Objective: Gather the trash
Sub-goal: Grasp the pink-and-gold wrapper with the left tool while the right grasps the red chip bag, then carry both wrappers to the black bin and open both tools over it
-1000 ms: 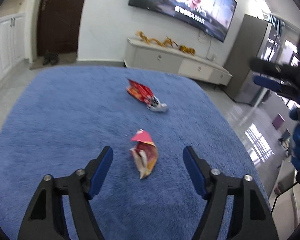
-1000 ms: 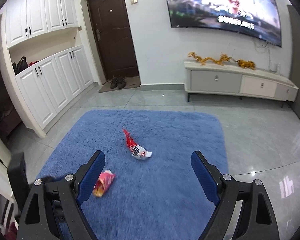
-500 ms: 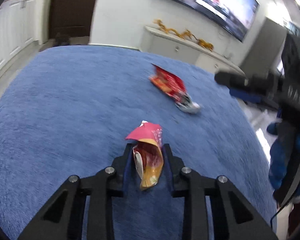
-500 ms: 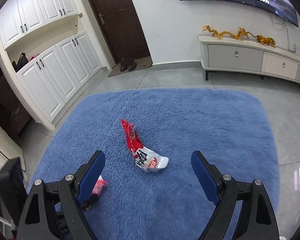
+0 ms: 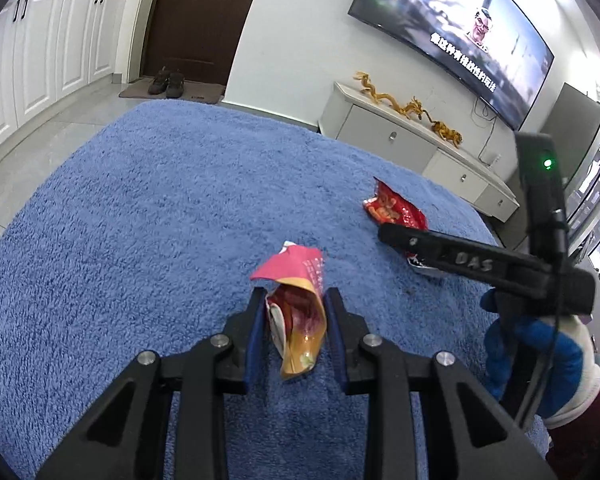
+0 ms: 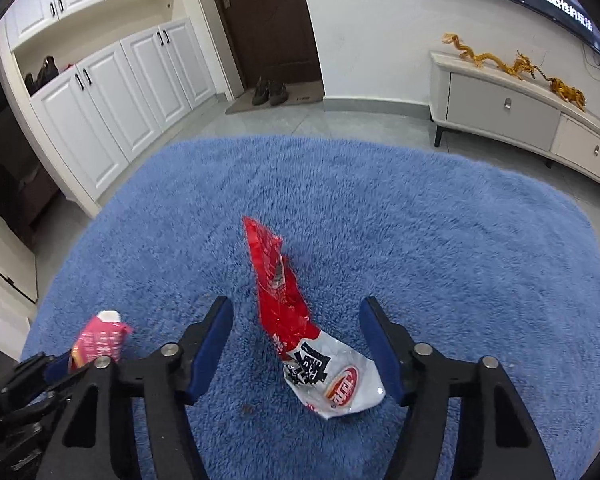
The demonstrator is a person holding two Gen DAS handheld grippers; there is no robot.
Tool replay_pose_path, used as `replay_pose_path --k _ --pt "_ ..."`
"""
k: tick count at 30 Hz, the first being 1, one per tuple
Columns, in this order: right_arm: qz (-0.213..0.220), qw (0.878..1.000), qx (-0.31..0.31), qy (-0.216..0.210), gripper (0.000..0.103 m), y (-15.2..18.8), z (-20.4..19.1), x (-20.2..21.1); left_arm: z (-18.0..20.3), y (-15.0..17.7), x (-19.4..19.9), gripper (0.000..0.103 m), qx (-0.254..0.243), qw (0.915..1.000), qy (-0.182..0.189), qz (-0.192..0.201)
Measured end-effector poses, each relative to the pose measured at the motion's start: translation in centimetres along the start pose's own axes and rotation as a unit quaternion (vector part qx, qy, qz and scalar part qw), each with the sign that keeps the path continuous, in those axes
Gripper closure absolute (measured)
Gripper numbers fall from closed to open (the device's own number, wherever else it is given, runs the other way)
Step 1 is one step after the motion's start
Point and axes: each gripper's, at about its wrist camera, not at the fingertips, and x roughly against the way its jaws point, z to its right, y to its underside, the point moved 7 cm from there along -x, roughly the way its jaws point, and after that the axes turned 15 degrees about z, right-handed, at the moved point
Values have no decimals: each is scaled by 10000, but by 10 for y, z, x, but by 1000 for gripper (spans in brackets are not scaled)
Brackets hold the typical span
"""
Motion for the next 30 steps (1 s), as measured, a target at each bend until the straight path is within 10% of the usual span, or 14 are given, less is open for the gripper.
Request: replay_pose_path --k 6,30 --pt "-14 9998 145 143 80 5 0 7 -1 -1 -1 76 37 10000 50 -26" --pt "504 9965 -664 105 81 30 -18 206 60 -13 89 76 -351 9949 774 536"
